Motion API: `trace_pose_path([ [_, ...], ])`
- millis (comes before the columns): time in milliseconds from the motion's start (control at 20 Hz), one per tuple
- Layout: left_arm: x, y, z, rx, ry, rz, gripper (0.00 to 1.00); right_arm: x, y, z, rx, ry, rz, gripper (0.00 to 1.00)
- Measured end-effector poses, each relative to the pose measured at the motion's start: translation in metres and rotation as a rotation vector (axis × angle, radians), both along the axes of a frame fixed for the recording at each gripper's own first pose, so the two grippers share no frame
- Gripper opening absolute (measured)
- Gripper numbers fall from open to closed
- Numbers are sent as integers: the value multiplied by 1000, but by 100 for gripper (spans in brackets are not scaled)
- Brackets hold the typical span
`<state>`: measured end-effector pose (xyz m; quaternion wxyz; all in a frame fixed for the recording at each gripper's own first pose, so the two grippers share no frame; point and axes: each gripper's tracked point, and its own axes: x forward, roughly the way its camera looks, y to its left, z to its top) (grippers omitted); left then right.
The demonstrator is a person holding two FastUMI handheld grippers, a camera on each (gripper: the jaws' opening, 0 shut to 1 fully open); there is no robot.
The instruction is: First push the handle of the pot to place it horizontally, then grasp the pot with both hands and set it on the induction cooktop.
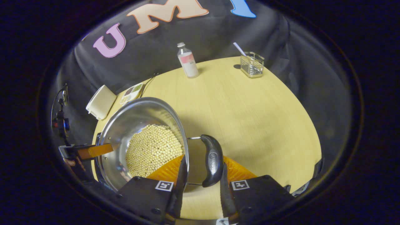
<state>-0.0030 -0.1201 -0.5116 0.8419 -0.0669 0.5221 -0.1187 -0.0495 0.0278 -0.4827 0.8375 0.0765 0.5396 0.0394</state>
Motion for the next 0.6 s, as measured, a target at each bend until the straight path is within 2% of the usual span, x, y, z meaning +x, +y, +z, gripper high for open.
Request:
trace_pose_path([
  [300,-11,5,4,5,-27,75,63,13,57,13,27,-38,68,47],
  [600,-21,6,18,44,-22,153,65,3,128,5,73,-16,134,47],
])
